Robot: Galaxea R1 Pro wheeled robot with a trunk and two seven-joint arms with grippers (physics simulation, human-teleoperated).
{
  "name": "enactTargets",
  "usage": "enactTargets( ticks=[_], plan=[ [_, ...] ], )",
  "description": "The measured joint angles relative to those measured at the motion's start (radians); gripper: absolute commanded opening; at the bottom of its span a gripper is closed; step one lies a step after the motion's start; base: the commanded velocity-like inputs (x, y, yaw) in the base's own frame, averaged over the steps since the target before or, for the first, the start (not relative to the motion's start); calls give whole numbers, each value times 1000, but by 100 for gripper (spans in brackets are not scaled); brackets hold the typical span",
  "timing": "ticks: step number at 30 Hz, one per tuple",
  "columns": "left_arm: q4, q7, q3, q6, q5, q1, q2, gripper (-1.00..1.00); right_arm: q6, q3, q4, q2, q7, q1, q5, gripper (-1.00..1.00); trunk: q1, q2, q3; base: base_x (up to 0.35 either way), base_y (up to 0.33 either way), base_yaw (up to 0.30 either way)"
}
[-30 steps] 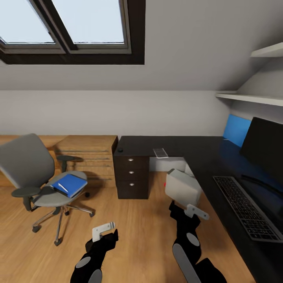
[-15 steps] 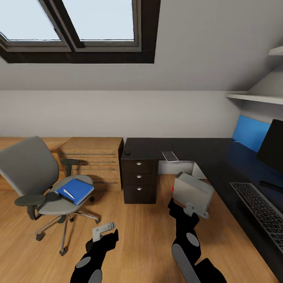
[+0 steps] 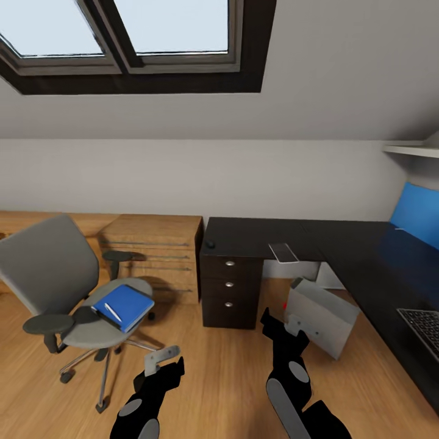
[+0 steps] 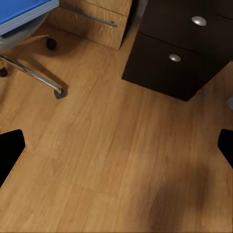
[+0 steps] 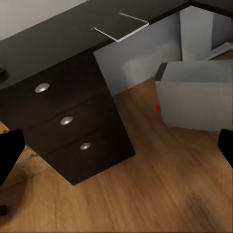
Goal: In the bedroom, organize the workspace by keeping the computer under the desk, ensuring the monitor is on the desk, placing the keyboard on the desk next to the monitor, placing the mouse on the desk next to the keyboard, moving the folder from the swivel chair onto the desk next to the mouse, stacking the notebook on top of the folder with the pen on top of the notebook, and positioning the swivel chair next to the desk.
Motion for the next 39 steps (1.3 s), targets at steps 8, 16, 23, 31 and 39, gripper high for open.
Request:
enactTargets(
  ticks=[8, 16, 23, 31, 39],
  plan=[
    [6, 0, -1, 0, -1, 0, 0, 100, 0, 0, 0, 0, 0, 0, 1, 100, 0, 0, -7, 325, 0, 218],
    [6, 0, -2, -1, -2, 0, 0, 100, 0, -1, -1, 0, 0, 0, 2, 100, 0, 0, -13, 325, -16, 118],
    [7, 0, -2, -3, -6, 0, 0, 100, 0, 0, -3, 0, -1, 0, 2, 100, 0, 0, -13, 295, -190, 1],
    [6, 0, -2, -4, -7, 0, 0, 100, 0, 0, -3, 0, -2, 0, 2, 100, 0, 0, -13, 271, -226, 46],
    [6, 0, -2, -4, -7, 0, 0, 100, 0, 0, -1, 0, -1, 0, 2, 100, 0, 0, -13, 268, -231, 229]
  ],
)
